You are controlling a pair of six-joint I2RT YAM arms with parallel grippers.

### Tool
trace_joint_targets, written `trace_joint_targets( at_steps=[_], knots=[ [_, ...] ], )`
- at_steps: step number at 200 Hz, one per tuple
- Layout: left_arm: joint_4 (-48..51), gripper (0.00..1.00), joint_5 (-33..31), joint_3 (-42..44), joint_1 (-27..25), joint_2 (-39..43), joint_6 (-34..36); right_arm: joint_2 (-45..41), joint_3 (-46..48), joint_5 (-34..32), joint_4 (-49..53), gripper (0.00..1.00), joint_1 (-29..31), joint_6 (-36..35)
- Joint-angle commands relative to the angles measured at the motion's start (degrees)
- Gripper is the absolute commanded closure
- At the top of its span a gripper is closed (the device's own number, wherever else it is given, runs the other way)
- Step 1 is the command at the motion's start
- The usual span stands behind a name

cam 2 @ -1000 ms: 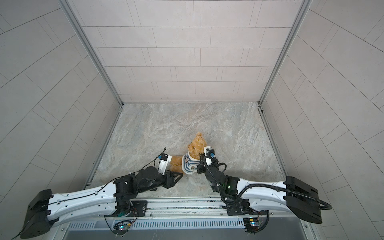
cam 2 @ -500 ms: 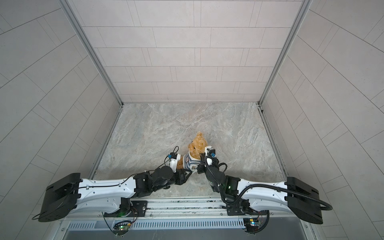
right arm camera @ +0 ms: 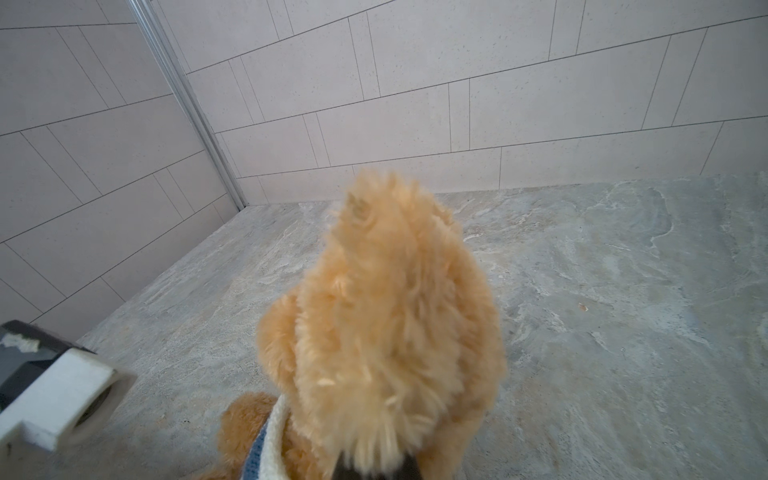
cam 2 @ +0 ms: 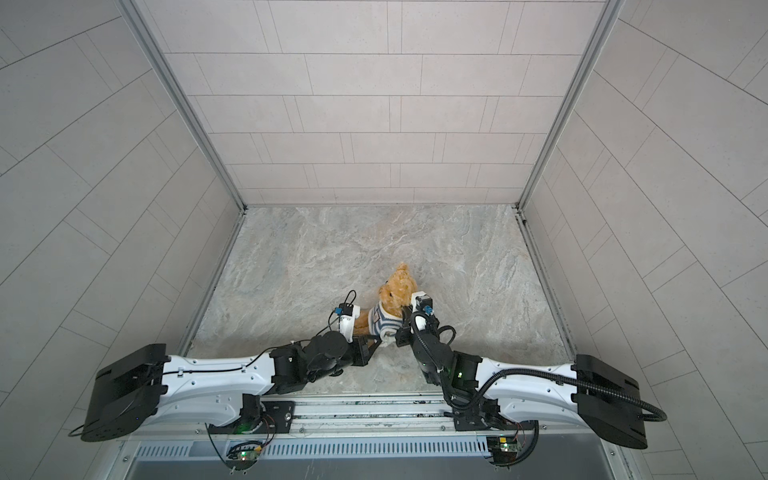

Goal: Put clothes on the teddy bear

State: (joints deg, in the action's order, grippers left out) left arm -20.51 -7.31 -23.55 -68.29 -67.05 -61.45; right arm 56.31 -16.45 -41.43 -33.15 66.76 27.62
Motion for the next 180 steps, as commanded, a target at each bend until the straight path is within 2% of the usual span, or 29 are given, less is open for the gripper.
trace_joint_targets(
  at_steps=[1,37,65,96,127,180],
  knots=[
    [3.72,1.0,2.67,2.11,2.53,2.4,2.61,-1.99,0.51,-1.77,-1.03,1.0,0.21,0.25],
    [12.08,1.0,6.14,2.64,6.68,8.29,8.8,-3.33,-0.77,-0.13,2.82,1.0,0.19,-0.62],
    [16.84,1.0,6.49,3.1,7.9,12.09,11.41,-2.89,-0.44,0.12,2.93,1.0,0.21,-1.13],
    [17.15,1.0,7.44,5.01,8.51,14.03,11.81,-2.23,1.11,-1.05,0.22,1.0,0.12,-2.48],
    [16.79,1.0,8.12,5.88,8.52,16.27,12.96,-2.63,0.54,-1.07,2.82,1.0,-0.27,-2.12],
    [12.22,1.0,9.0,3.73,8.6,13.69,14.69,0.45,-0.06,1.04,1.77,1.0,-0.23,-0.84]
  ],
)
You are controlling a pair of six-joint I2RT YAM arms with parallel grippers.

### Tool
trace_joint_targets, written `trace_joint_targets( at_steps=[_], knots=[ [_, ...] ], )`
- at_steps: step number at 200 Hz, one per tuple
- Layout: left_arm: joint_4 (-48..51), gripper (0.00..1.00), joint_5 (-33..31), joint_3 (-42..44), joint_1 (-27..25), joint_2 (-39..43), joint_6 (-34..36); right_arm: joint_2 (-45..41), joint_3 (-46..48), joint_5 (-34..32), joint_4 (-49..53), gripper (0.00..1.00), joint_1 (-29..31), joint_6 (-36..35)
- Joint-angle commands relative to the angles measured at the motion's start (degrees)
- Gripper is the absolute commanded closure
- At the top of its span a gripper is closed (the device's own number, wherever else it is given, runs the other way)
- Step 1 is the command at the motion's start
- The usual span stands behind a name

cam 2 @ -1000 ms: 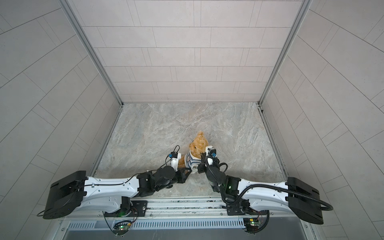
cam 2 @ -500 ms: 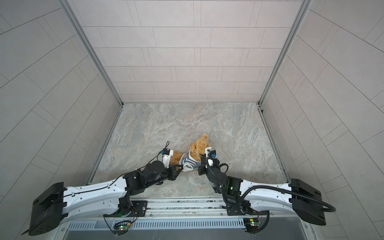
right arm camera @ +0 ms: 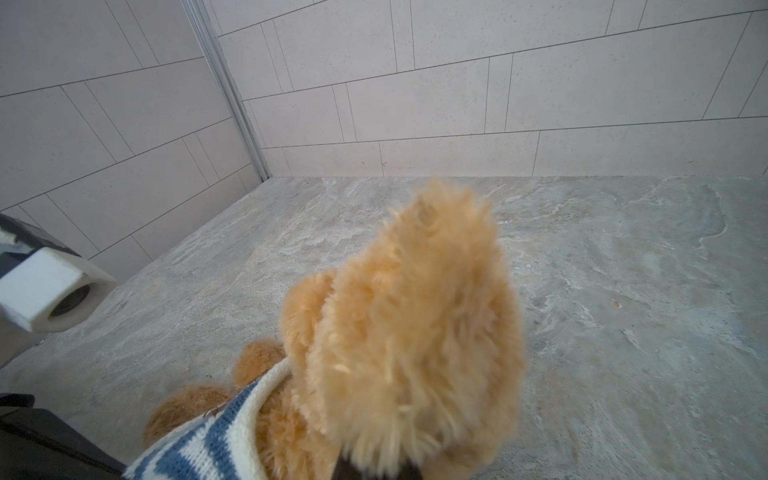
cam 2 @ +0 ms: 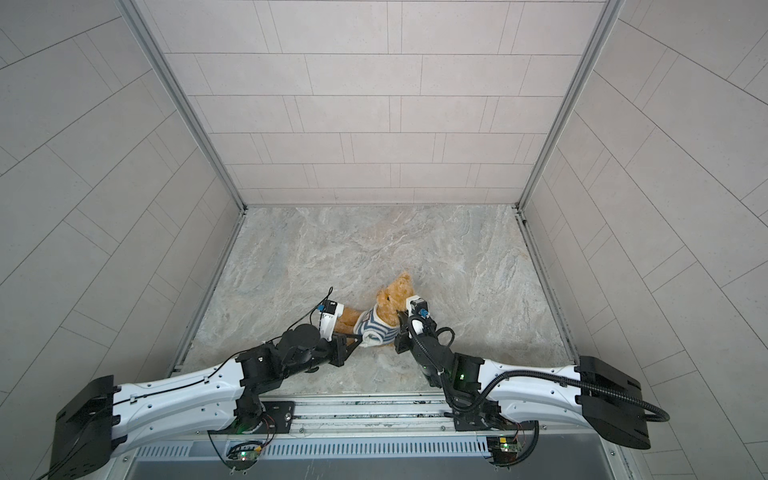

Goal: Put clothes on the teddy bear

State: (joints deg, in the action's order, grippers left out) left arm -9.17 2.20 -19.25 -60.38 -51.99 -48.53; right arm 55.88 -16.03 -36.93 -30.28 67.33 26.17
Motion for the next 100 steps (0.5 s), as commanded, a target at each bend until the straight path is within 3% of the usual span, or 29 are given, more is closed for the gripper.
trace_joint_targets(
  at_steps=[1,40,66,100],
  knots=[
    [0.76,1.0,-0.39,-0.64,0.7,-1.45,1.77,0.98,-0.48,-3.44,-1.09,1.0,-0.8,0.66],
    [-2.16,0.92,1.19,-1.85,0.66,-3.74,1.0,1.04,-0.44,-3.14,-0.56,1.0,-0.8,1.49],
    [-3.21,0.78,1.21,-1.67,0.7,-3.83,0.29,1.03,-0.44,-3.13,-0.4,1.0,-0.8,1.6],
    [-4.36,0.73,1.71,-1.37,0.71,-3.48,-0.31,0.98,-0.33,-3.15,-0.39,1.0,-0.8,1.91]
  ],
)
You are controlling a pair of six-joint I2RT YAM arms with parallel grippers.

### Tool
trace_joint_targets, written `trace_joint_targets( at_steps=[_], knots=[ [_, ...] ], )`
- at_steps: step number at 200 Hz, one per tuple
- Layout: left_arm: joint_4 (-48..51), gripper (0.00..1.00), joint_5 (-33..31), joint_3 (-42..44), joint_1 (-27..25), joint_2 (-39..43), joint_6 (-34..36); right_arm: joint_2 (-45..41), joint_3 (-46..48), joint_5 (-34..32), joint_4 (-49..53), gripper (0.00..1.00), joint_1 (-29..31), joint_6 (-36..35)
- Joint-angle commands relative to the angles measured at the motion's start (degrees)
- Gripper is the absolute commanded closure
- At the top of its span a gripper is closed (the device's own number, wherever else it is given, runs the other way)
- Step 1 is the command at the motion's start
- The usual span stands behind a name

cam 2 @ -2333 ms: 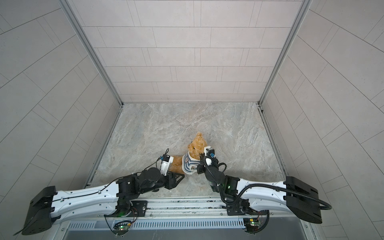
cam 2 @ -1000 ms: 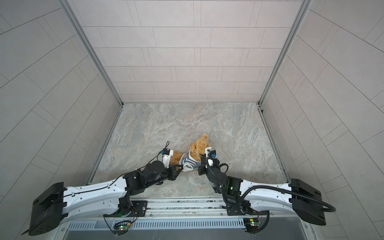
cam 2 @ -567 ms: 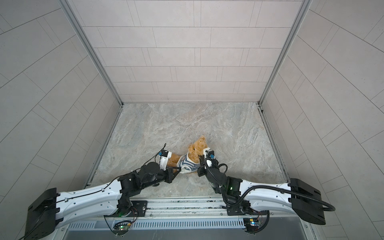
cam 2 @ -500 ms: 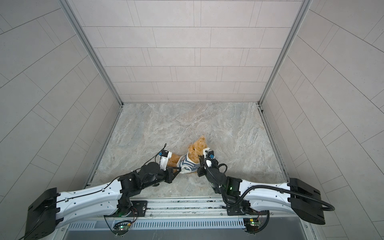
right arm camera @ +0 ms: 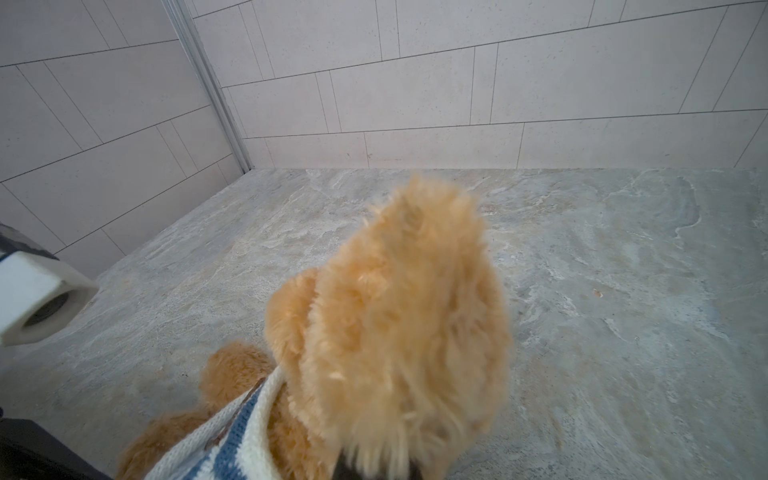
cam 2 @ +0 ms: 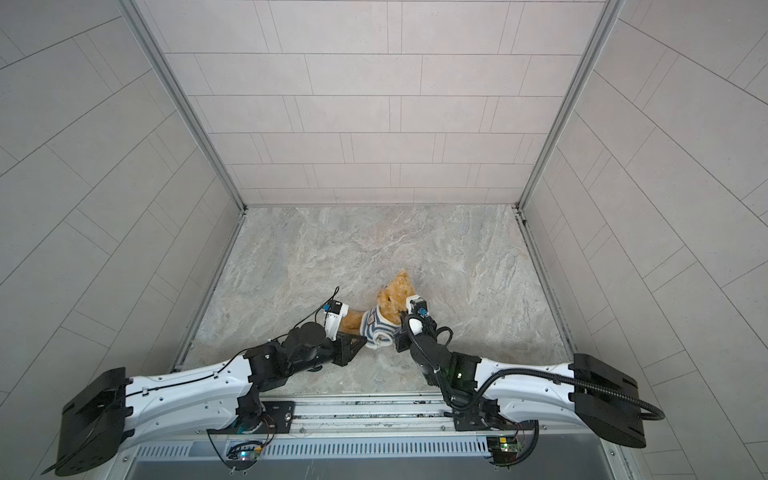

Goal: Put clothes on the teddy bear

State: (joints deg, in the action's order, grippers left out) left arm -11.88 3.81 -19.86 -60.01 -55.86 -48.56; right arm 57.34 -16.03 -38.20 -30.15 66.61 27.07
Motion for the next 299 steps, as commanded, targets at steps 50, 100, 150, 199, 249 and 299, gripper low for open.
trace_joint_targets(
  at_steps=[50,100,150,199,249,299],
  knots=[
    [-4.12,0.72,1.58,-0.81,0.22,-1.81,-1.64,-0.74,-0.31,-1.84,-0.15,1.0,-0.12,1.58],
    [-8.59,0.73,2.59,-0.15,0.24,-6.66,-4.42,-1.35,-0.29,-2.1,0.42,1.0,-0.13,1.5],
    [-8.72,0.95,2.0,0.78,0.24,-6.48,-5.16,-2.88,0.26,-2.74,1.59,1.0,-0.08,1.49],
    [-7.54,1.0,1.43,1.62,0.24,-5.76,-5.32,-3.55,0.77,-3.1,1.83,1.0,-0.08,1.38],
    [-3.94,1.0,-0.83,2.43,0.32,-5.38,-4.54,-3.98,0.78,-3.2,1.96,1.0,-0.1,1.23],
    [-0.6,1.0,-1.44,3.45,1.6,-1.87,-3.02,-5.09,0.85,-3.38,3.16,1.0,-0.12,1.45]
  ],
)
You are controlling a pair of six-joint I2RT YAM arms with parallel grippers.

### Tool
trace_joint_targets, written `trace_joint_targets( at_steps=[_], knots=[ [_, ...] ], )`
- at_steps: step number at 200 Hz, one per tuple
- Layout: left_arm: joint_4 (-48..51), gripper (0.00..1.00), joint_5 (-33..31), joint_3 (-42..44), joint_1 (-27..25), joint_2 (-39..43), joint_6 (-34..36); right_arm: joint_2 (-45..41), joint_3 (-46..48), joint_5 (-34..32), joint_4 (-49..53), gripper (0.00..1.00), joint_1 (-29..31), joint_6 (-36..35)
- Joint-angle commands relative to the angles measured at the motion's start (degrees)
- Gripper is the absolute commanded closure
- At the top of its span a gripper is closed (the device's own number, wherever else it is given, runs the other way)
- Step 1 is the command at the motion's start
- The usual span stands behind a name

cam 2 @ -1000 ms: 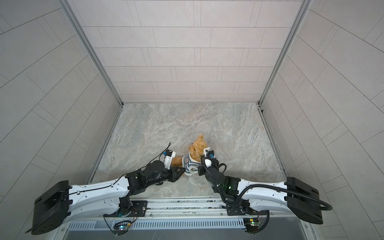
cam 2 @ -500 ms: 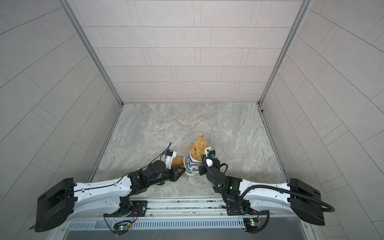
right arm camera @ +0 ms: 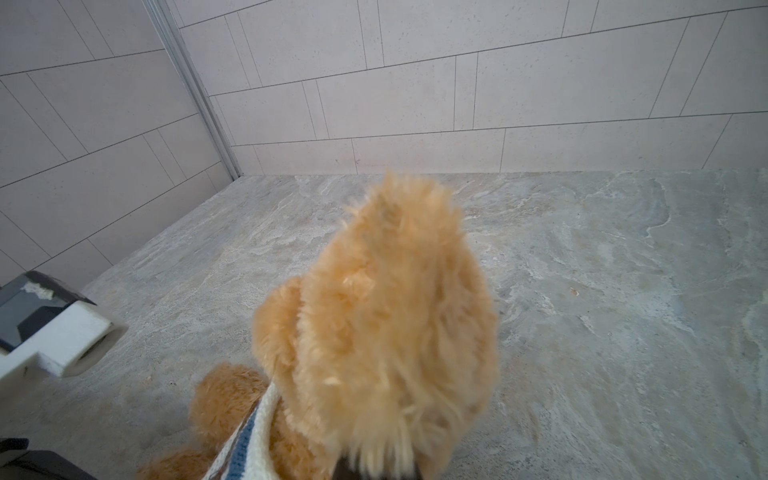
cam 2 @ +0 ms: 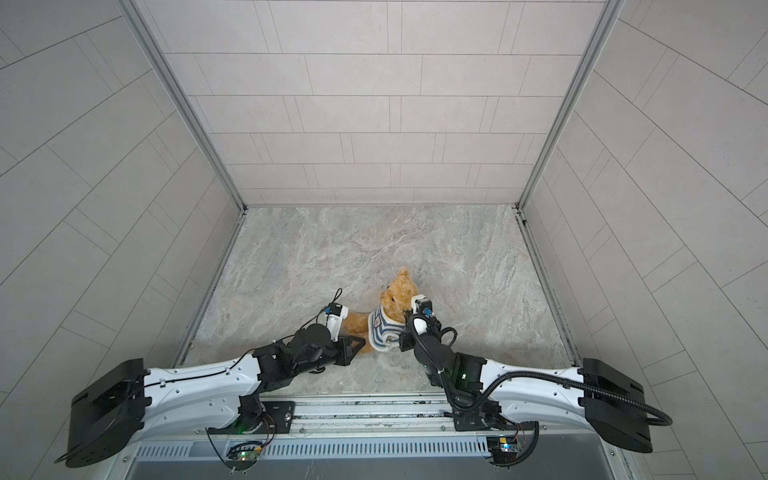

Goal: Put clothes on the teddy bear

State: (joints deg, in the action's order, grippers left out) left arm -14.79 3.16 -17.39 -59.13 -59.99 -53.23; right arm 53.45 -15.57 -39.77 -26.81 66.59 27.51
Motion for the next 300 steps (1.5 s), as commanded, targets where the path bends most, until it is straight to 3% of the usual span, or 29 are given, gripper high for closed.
trace_joint_targets(
  at_steps=[1,14,32,45,95,189,238,273,300],
  knots=[
    [2.35,1.0,-0.7,0.92,0.79,2.34,1.65,-1.2,0.44,-1.8,-0.18,1.0,-0.08,1.03],
    [1.24,1.0,1.65,0.36,0.75,2.85,1.91,-1.2,0.44,-1.77,-0.06,1.0,-0.05,1.19],
    [-4.37,0.78,4.65,1.34,0.77,3.27,0.09,-1.09,0.3,-1.78,-0.17,1.0,-0.05,1.37],
    [-6.61,0.69,5.36,1.74,0.71,3.13,-1.35,-1.07,0.29,-1.78,-0.26,1.0,-0.08,1.41],
    [-9.97,0.64,4.82,0.68,-0.72,-0.65,-3.72,-1.65,0.24,-1.8,0.35,1.0,-0.05,1.75],
    [-18.18,0.66,5.55,-1.6,-2.04,-8.08,-4.76,-2.39,0.59,-1.8,1.45,1.0,0.03,2.64],
    [-18.05,0.79,5.12,-1.77,-1.99,-8.83,-4.86,-2.25,0.61,-1.8,1.32,1.0,0.01,2.64],
    [-16.25,1.0,4.38,-1.52,-1.95,-8.58,-4.8,-2.8,0.63,-1.89,1.67,1.0,0.03,2.51],
    [-12.44,1.0,2.59,0.28,-1.13,-7.89,-6.04,-3.37,0.63,-1.93,2.27,1.0,0.03,2.38]
  ],
)
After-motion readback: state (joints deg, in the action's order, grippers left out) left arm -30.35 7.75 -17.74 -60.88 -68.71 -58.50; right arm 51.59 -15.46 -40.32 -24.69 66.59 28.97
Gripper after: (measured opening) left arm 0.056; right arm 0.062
